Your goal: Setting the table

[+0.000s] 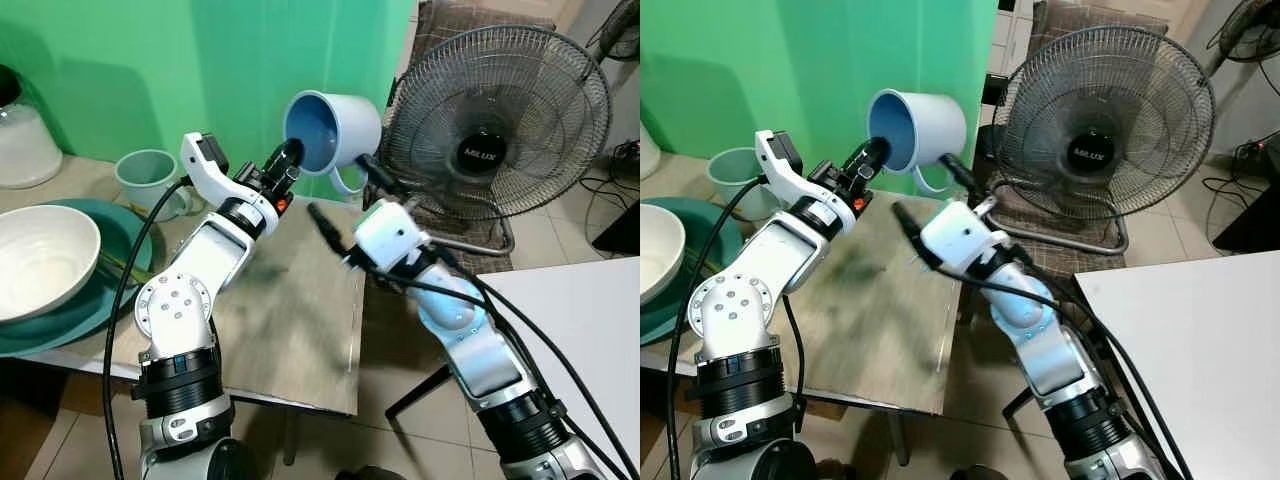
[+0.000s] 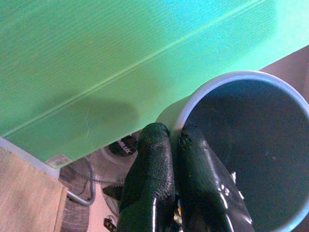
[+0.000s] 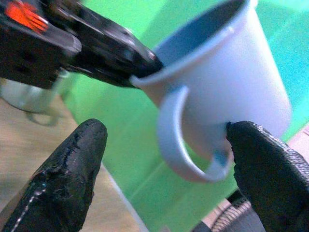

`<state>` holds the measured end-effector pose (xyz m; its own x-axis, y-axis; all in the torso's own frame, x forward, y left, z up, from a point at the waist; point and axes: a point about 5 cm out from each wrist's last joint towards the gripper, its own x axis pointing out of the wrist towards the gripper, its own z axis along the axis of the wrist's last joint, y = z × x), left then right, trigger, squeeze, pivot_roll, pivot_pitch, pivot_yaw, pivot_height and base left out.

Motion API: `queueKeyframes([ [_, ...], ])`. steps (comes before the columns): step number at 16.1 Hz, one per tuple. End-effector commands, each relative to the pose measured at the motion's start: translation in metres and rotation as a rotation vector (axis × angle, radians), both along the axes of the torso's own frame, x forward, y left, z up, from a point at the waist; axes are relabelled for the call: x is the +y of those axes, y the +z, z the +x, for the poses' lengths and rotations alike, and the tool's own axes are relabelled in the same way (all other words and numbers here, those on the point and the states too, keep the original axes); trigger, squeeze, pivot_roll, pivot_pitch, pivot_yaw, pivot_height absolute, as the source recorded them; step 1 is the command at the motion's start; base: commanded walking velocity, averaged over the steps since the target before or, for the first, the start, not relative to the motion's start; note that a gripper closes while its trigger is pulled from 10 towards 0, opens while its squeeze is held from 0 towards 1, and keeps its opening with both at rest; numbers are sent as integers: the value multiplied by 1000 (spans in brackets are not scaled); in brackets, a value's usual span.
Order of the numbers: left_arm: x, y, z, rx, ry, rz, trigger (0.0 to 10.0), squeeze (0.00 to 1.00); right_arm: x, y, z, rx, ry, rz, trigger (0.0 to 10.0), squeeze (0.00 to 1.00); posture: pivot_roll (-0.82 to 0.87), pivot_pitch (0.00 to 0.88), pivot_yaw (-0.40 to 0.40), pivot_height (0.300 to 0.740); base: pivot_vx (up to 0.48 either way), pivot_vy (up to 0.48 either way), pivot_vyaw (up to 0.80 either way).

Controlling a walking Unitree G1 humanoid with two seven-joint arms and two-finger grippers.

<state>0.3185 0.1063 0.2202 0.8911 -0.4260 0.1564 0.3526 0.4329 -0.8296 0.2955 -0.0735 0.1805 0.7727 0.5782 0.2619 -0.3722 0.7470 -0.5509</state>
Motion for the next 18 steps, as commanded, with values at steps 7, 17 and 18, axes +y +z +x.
queueKeyframes([
  [7, -20, 7, -5, 31, -80, -145, 0, 0, -15, 6, 13, -74, -129, -30, 0, 0, -25, 29, -61, 740, 0, 0, 0],
  [17, -17, 1, 1, 102, -53, -137, 0, 0, -14, 14, 12, -139, -137, 5, 0, 0, -27, 27, -59, 740, 0, 0, 0],
  [18, -16, 0, 3, 117, -40, -141, 0, 0, -13, 14, 11, -146, -132, 1, 0, 0, -26, 27, -59, 740, 0, 0, 0],
])
